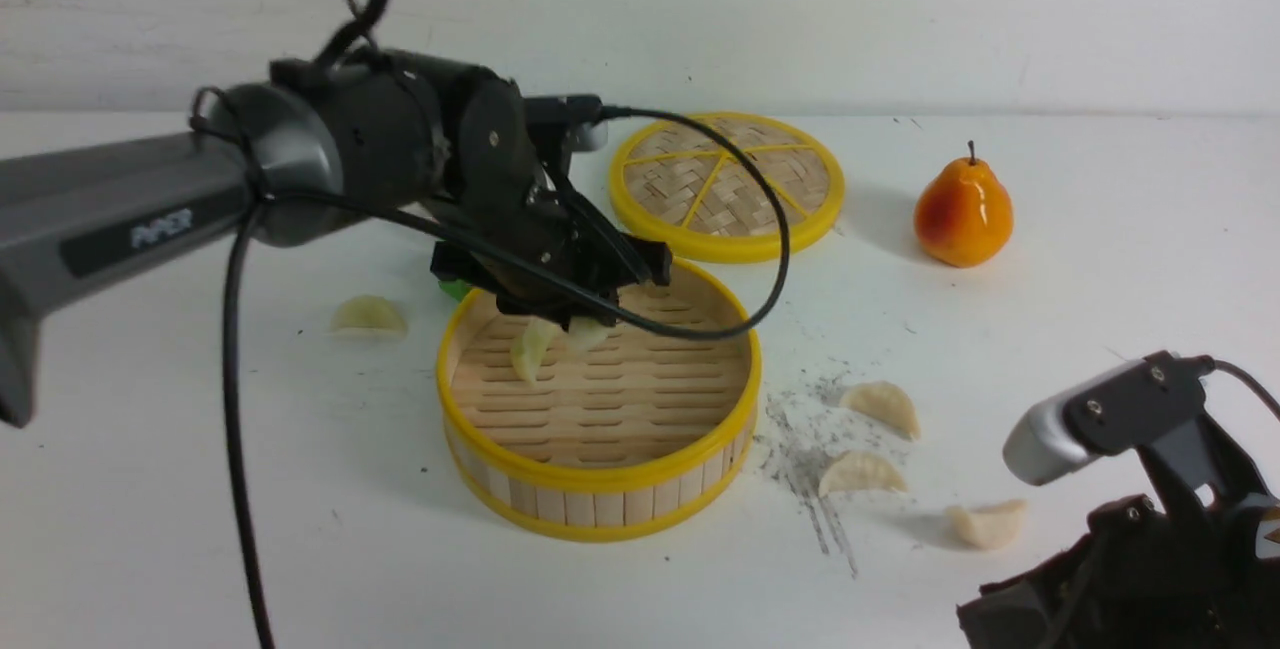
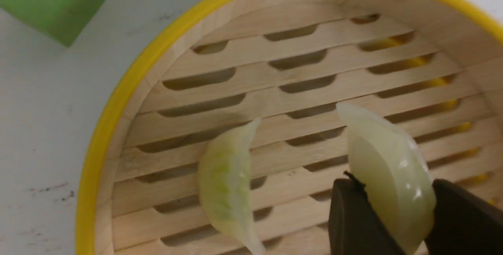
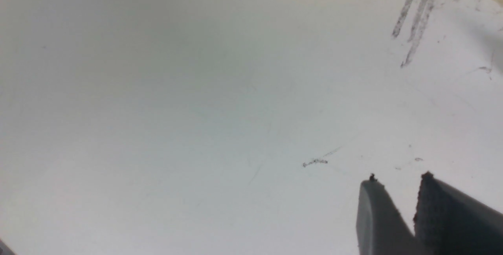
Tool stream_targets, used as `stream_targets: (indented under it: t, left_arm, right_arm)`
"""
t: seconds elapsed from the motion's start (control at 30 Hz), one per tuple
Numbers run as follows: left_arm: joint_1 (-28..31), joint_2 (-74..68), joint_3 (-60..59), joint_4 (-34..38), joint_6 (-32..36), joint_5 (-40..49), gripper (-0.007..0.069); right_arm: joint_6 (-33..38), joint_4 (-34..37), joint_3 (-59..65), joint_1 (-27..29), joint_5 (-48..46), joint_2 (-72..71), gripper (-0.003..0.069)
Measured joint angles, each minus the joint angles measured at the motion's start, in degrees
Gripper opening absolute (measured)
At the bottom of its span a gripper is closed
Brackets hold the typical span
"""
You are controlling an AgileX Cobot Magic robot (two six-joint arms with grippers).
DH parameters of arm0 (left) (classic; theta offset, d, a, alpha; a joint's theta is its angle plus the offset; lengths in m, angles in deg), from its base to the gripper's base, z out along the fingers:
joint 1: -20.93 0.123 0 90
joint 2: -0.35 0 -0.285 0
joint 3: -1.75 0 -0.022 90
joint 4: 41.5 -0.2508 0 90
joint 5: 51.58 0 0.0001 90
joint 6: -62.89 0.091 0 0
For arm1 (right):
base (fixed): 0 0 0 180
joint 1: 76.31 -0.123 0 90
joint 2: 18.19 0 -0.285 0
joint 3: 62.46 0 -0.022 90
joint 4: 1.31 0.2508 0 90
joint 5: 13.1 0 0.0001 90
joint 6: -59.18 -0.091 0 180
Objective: Put the dumplings into the steamer on the white table.
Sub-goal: 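Place the dumpling into the bamboo steamer basket with the left gripper, then reach for and grasp a dumpling on the table with the left gripper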
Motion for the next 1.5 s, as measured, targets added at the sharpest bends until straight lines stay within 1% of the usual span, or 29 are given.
stream_targets:
  t: [0.1, 0.2, 0.23, 0.3, 0.33, 0.37, 0.4, 0.43, 0.47, 0.53, 0.57, 0.67, 0.73, 0.8, 0.87, 0.97, 1.07, 1.1, 1.23, 1.3, 1.4, 1.5]
  left_arm:
    - [0.19, -5.07, 2.35, -0.87, -0.05, 0.75, 0.0227]
    - [0.25, -6.42, 4.18, -0.87, 0.90, 1.98, 0.0232]
    - [0.25, -6.51, 5.02, -0.81, 1.07, 2.85, 0.0247]
    - [0.25, -6.55, 6.72, -0.60, 1.04, 4.86, 0.0305]
    - [0.25, -6.55, 6.72, -0.60, 1.04, 4.86, 0.0305]
    - [0.25, -6.57, 8.63, -0.60, 0.93, 6.81, 0.0358]
    - [0.25, -6.62, 10.36, -0.60, 0.79, 8.74, 0.0382]
    - [0.25, -6.62, 10.36, -0.67, 0.79, 9.09, 0.0386]
    - [0.25, -6.69, 12.84, -1.32, 0.79, 11.49, 0.0408]
    - [0.25, -6.74, 16.30, -3.36, 0.79, 14.01, 0.0419]
    - [0.50, -6.74, 18.88, -5.58, 0.26, 15.66, 0.0421]
    - [2.20, -6.74, 22.33, -10.16, -3.31, 17.08, 0.0424]
    - [3.32, -6.74, 22.73, -11.53, -4.78, 17.08, 0.0424]
    - [7.11, -7.26, 22.85, -12.69, -7.35, 17.50, 0.0424]
    - [10.32, -8.28, 22.85, -12.71, -8.22, 18.04, 0.0424]
    - [15.14, -10.39, 22.85, -10.47, -10.32, 18.53, 0.0424]
    - [18.22, -12.37, 22.85, -8.46, -12.78, 18.50, 0.0423]
    - [18.95, -13.52, 22.85, -7.82, -14.71, 18.82, 0.0423]
    - [19.70, -16.24, 22.85, -6.61, -24.39, 21.35, 0.0423]
    - [19.72, -17.10, 22.85, -6.19, -29.21, 21.03, 0.0423]
    - [19.62, -17.61, 22.85, -6.14, -32.04, 19.29, 0.0423]
    - [19.62, -18.30, 22.85, -6.20, -33.33, 17.14, 0.0423]
  right_arm:
    - [0.00, 0.00, 0.00, 0.00, -0.31, 0.00, 0.0166]
    - [0.00, -0.11, 0.00, 0.00, -0.31, 0.00, 0.0167]
    - [0.00, -0.15, 0.00, 0.00, -0.31, 0.00, 0.0167]
    - [0.00, -0.15, 0.00, 0.00, -0.31, 0.00, 0.0167]
    - [0.00, -0.15, 0.00, 0.00, -0.31, 0.00, 0.0167]
    - [0.00, -0.15, 0.00, 0.00, -0.35, 0.00, 0.0167]
    - [0.00, -0.15, 0.00, 0.00, -0.37, 0.00, 0.0168]
    - [0.00, -0.15, 0.00, 0.00, -0.37, 0.00, 0.0169]
    - [0.00, -0.15, 0.00, 0.00, -0.42, 0.00, 0.0171]
    - [0.00, -0.15, 0.00, 0.00, -0.49, 0.00, 0.0174]
    - [0.00, -0.17, 0.00, 0.00, -0.62, 0.00, 0.0177]
    - [0.00, -0.17, 0.00, 0.00, -0.69, 0.00, 0.0181]
    - [0.00, -0.17, 0.00, 0.00, -0.85, 0.00, 0.0183]
    - [0.00, -0.17, 0.00, 0.00, -1.11, 0.02, 0.0186]
    - [0.00, -0.17, 0.00, 0.00, -1.04, 0.02, 0.0189]
    - [0.00, -0.17, 0.00, 0.00, -0.64, 0.02, 0.0195]
    - [0.00, -0.17, 0.00, 0.00, -0.37, 0.02, 0.0199]
    - [0.00, -0.17, 0.00, 0.00, -0.24, 0.02, 0.0201]
    - [0.00, -0.12, 0.00, 0.00, 0.03, 0.02, 0.0206]
    - [0.00, -0.06, 0.00, 0.00, 0.03, 0.02, 0.0209]
    - [0.00, -0.06, 0.00, 0.00, 0.20, 0.02, 0.0211]
    - [0.00, -0.06, 0.00, 0.00, 0.20, 0.02, 0.0211]
